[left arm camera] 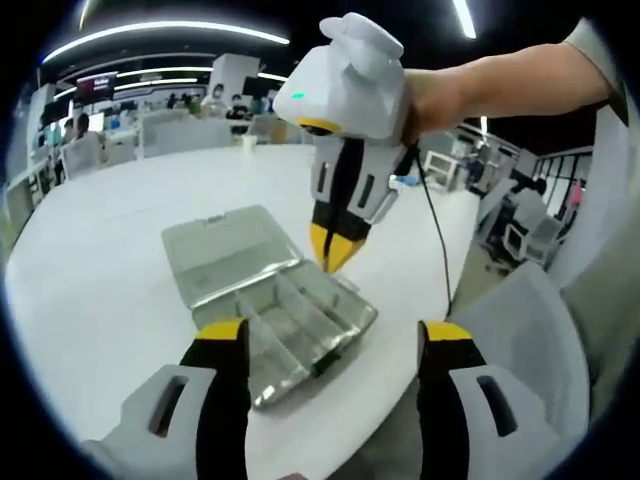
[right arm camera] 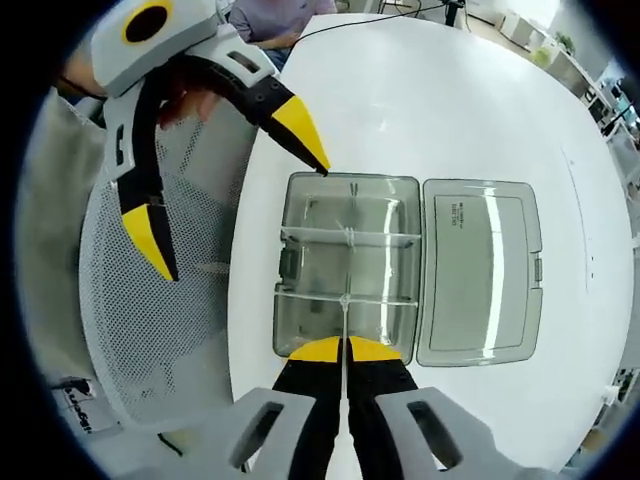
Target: Insert the divider into the dual guide fixture by aligning both edges with the guide slots and pushing it downward to the bottom, including one-sided entry, uneven engagement, binding, and posture correction.
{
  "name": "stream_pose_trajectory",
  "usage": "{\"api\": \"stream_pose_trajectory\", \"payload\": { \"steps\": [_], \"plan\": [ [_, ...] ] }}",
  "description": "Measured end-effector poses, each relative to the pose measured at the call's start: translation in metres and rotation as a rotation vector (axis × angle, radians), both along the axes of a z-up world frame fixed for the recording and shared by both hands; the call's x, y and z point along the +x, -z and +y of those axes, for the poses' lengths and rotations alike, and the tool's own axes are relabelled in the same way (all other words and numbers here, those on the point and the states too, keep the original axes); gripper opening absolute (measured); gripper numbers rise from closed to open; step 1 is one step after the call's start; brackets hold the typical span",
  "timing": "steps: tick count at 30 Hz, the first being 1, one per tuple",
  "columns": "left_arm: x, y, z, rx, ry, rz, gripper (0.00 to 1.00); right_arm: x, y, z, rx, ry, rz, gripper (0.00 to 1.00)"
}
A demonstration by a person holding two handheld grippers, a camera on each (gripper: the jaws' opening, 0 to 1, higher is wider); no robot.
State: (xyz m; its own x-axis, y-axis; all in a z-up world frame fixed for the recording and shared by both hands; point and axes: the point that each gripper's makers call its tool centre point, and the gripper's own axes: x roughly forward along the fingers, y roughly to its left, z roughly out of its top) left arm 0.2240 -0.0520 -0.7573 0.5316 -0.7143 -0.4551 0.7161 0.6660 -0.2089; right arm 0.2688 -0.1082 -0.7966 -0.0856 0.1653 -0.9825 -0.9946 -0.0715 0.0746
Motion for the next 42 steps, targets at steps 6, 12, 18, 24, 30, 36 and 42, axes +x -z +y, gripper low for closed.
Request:
{"api": "stream_pose_trajectory", "payload": {
  "steps": [6,12,18,24,30,36,42],
  "plan": [
    [0.0,-0.001,0.0,-0.004,-0.002,0.004,0.66,0.0,0.003,-0.001,-0.004,0.008,-0.002,0.0],
    [-0.001,-0.001,0.001,-0.005,-0.004,0.007,0.66,-0.001,0.007,0.0,-0.002,0.019,-0.001,0.0],
    [-0.001,-0.002,0.003,-0.005,-0.007,0.011,0.66,-0.001,0.013,-0.001,-0.001,0.04,0.003,0.0],
    [0.0,-0.002,0.004,-0.005,-0.005,0.011,0.66,-0.001,0.017,-0.001,0.005,0.048,0.001,0.0],
    [0.0,-0.001,0.004,-0.003,-0.003,0.013,0.66,-0.003,0.019,-0.001,0.013,0.055,0.002,0.0],
    [0.0,-0.001,0.004,-0.004,-0.001,0.016,0.66,-0.003,0.023,-0.001,0.016,0.058,0.003,0.0],
    [0.001,0.001,0.004,-0.006,0.0,0.018,0.65,-0.003,0.026,-0.001,0.021,0.054,0.004,0.0]
  ]
}}
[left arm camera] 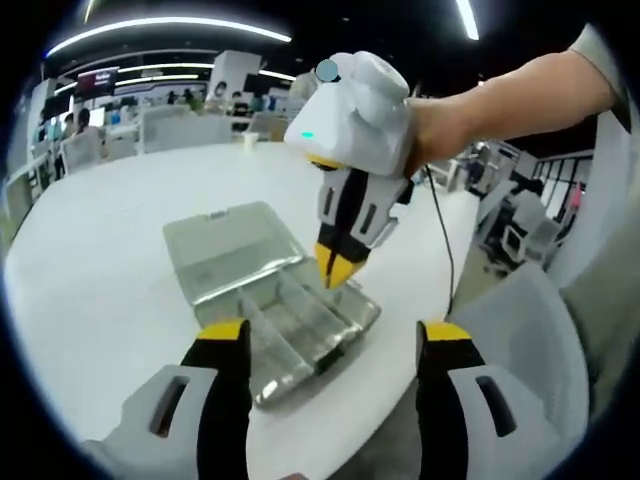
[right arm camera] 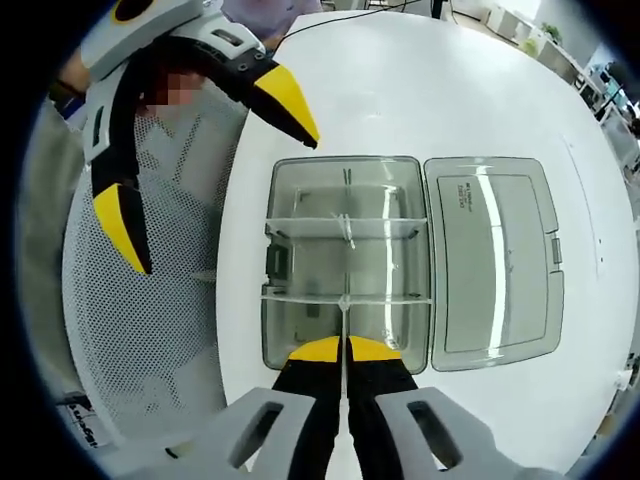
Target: Insert the divider into the dual guide fixture by aligning both edges with the guide slots and pushing it downward to the bottom, including one-sided entry, uneven engagement, binding, and posture correction.
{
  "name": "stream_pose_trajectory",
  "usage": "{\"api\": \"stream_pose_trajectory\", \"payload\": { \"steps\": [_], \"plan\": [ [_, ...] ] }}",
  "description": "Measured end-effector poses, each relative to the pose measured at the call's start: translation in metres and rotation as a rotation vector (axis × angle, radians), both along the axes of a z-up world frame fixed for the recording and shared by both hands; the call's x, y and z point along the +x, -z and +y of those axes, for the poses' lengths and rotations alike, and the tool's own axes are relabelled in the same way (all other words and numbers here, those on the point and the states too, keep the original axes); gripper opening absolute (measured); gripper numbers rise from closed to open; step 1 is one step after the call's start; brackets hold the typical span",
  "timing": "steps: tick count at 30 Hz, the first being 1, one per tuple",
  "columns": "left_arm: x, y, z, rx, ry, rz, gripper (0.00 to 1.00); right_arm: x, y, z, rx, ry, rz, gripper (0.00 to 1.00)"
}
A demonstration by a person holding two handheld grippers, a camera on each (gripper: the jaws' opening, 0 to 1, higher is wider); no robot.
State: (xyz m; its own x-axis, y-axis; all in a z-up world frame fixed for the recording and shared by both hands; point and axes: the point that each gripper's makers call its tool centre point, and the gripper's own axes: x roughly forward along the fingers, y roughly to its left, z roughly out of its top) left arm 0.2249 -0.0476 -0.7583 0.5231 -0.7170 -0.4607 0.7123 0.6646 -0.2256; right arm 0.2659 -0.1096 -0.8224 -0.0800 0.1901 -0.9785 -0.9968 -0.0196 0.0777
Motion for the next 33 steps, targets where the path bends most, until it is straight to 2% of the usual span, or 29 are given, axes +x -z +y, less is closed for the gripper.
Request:
{"api": "stream_pose_trajectory", "payload": {
  "steps": [33],
  "plan": [
    [-0.001,0.005,-0.001,-0.005,-0.01,0.016,0.64,-0.001,0.013,-0.001,0.013,-0.004,-0.023,0.0]
  ]
}}
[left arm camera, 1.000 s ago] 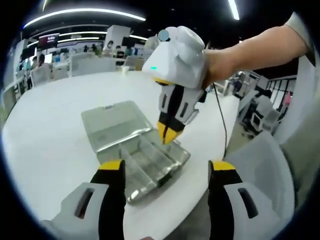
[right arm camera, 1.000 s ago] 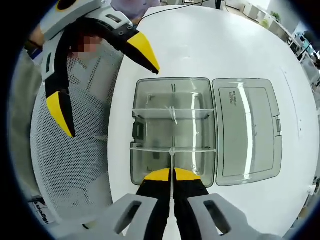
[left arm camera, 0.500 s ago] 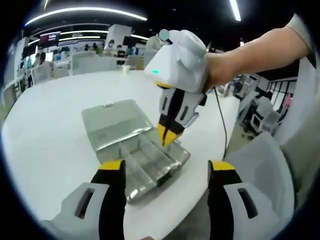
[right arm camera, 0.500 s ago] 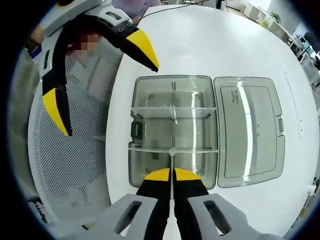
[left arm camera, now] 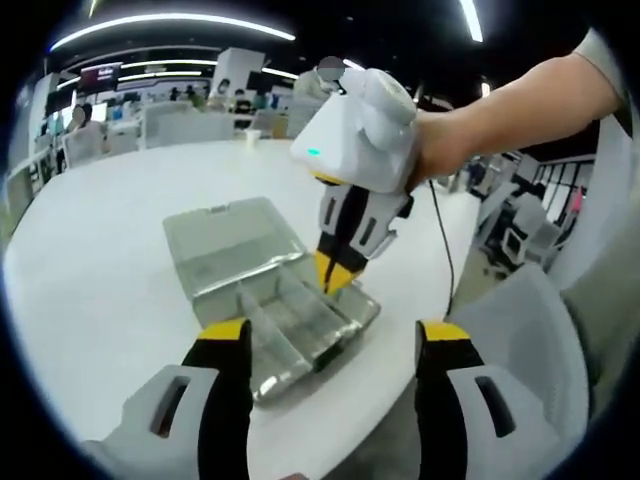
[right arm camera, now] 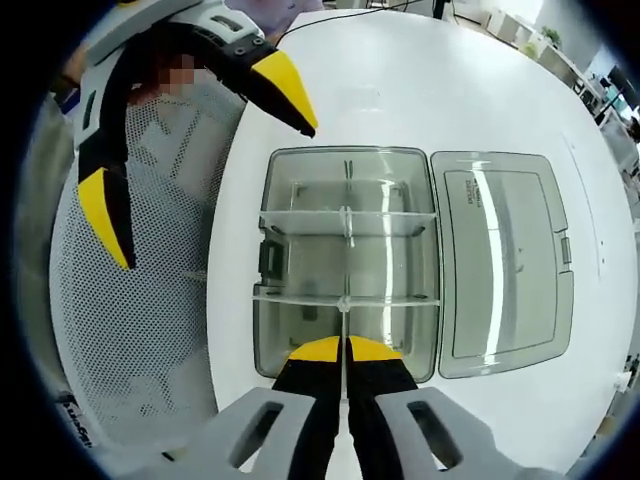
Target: Insert the divider into the dual guide fixture by aligning both edges with the guide slots and pushing it downward to the bottom, including one-sided entry, uneven engagement, binding, and posture correction.
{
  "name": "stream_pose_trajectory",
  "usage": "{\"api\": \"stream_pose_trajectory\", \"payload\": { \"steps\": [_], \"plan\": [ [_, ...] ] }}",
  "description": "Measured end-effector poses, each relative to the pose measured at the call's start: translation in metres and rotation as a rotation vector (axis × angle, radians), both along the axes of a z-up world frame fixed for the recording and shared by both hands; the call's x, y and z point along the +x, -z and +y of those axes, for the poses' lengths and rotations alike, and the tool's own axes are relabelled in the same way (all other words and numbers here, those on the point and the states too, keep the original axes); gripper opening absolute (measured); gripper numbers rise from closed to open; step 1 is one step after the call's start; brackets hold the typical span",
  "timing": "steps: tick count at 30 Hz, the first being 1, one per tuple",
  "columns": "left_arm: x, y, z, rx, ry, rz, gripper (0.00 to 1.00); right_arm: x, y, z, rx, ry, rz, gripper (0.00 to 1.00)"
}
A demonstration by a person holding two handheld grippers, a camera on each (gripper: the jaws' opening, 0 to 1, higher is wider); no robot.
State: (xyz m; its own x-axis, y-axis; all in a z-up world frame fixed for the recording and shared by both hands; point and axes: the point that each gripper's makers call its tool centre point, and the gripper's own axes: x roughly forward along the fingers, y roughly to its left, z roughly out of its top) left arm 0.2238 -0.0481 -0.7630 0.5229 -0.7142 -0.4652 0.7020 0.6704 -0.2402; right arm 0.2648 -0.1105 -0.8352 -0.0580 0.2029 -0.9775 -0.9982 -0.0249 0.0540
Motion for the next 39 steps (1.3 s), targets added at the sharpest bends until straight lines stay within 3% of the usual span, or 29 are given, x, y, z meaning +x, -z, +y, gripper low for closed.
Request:
{"api": "stream_pose_trajectory", "payload": {
  "steps": [18,26,39],
  "plan": [
    [0.0,-0.002,0.003,-0.002,-0.011,0.001,0.64,0.001,0.007,0.0,-0.009,0.002,-0.086,0.0],
    [-0.002,-0.004,0.005,0.004,-0.009,0.0,0.63,0.001,0.007,0.0,-0.015,-0.001,-0.087,0.0],
    [-0.008,-0.012,0.004,0.013,-0.004,-0.001,0.63,0.001,0.007,0.0,-0.038,-0.079,-0.134,0.0]
  ]
}}
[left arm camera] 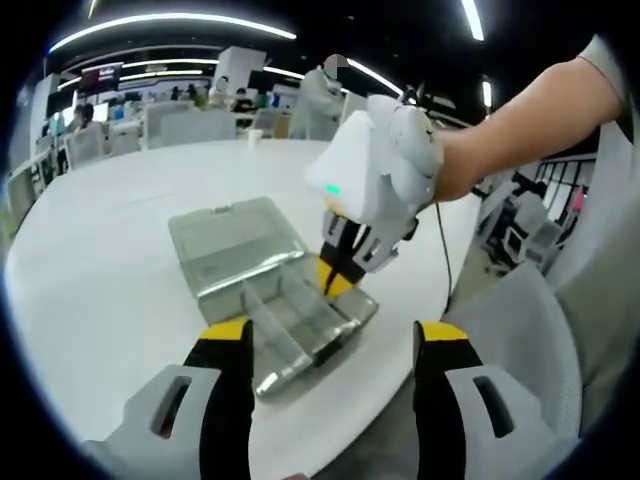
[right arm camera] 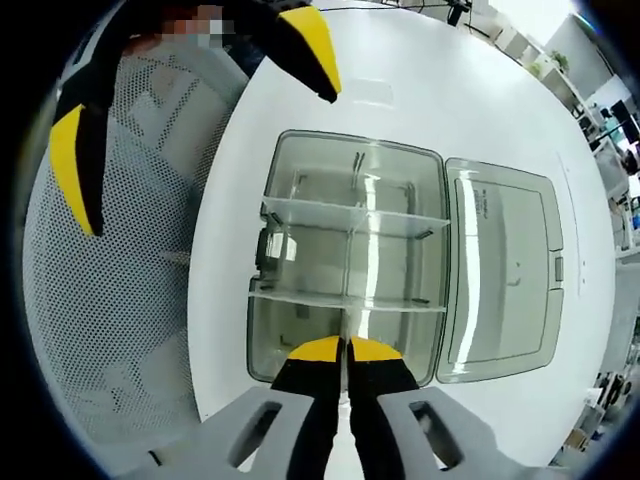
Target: Insert the divider into the dual guide fixture by aligning both edges with the guide slots and pushing it downward to the bottom, including one-sided entry, uneven engagement, binding, and posture correction.
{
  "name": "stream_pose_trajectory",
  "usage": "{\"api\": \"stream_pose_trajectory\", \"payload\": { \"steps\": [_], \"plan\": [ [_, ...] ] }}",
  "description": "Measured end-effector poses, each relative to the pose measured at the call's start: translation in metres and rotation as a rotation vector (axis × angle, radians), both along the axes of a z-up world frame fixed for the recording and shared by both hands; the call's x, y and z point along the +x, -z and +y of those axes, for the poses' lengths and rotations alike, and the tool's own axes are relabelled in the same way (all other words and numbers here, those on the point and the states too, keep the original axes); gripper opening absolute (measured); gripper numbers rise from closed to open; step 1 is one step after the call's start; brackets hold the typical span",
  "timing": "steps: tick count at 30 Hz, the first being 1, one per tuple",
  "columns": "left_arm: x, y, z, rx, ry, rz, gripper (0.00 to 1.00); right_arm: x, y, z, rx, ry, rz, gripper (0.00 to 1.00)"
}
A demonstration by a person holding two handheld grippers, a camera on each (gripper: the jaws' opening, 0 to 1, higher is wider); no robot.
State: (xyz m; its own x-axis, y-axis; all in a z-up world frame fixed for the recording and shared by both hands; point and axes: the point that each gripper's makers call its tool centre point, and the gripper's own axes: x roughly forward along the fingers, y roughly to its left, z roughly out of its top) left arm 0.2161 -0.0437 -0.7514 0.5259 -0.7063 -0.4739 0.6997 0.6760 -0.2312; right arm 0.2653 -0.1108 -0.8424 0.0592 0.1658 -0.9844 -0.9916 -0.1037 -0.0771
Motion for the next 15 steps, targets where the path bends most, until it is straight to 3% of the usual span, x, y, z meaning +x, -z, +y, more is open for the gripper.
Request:
{"api": "stream_pose_trajectory", "payload": {
  "steps": [3,4,6,10,15],
  "plan": [
    [0.0,-0.001,0.004,0.003,-0.002,0.001,0.63,-0.003,-0.001,0.001,0.056,0.041,0.035,0.03],
    [0.0,-0.001,0.006,0.007,-0.002,0.0,0.63,-0.003,-0.002,0.0,0.064,0.03,0.027,0.09],
    [-0.001,0.0,0.008,0.014,-0.003,0.002,0.63,-0.006,-0.003,-0.004,0.073,0.013,0.02,0.11],
    [-0.002,0.001,0.013,0.023,-0.011,0.013,0.63,-0.005,-0.01,0.0,0.185,0.054,0.002,0.15],
    [-0.004,-0.002,0.021,0.04,-0.018,0.017,0.63,-0.008,-0.019,0.0,0.34,0.146,0.029,0.22]
  ]
}}
